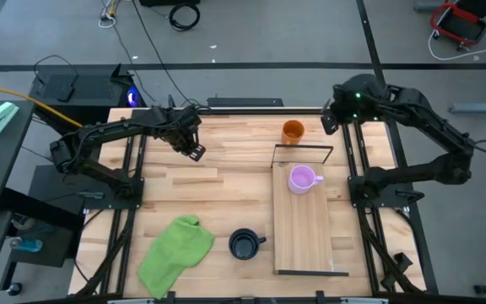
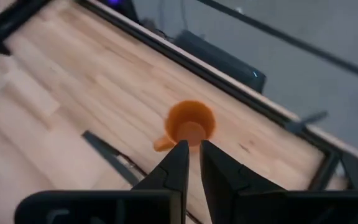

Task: Stack small to large cups/mugs on shelf
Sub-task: Put the orange mug on the shelf

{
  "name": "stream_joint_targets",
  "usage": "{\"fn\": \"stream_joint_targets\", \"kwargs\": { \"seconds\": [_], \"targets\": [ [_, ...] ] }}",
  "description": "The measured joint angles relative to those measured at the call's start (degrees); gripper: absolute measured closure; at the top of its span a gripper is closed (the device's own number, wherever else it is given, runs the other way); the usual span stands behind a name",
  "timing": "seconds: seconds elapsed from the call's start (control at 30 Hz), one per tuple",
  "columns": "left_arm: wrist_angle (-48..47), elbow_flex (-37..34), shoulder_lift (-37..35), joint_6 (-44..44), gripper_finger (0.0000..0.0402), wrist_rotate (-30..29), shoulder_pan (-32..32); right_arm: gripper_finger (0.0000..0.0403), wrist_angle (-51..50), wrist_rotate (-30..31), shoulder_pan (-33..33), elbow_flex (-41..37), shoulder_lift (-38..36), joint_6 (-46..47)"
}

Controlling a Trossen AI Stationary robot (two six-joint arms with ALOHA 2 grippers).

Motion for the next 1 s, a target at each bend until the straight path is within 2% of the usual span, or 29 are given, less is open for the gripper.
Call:
{"fn": "stream_joint_targets", "kwargs": {
  "seconds": [0.37, 0.63, 0.83, 1.0],
  "targets": [
    [0.0, 0.0, 0.0, 0.0, 0.0366, 0.0, 0.0, 0.0355, -1.4, -5.1, -9.4, 0.0, 6.7, 0.7],
    [0.0, 0.0, 0.0, 0.0, 0.0376, 0.0, 0.0, 0.0355, -1.5, -15.0, -15.0, 0.0, 11.8, 8.5],
    [0.0, 0.0, 0.0, 0.1, 0.0371, 0.0, 0.0, 0.0355, -1.6, -15.5, -15.5, 0.0, 14.7, 13.2],
    [0.0, 0.0, 0.0, 1.0, 0.0366, 0.0, 0.0, 0.0355, -1.6, -15.7, -15.4, 0.0, 17.5, 21.6]
  ]
}}
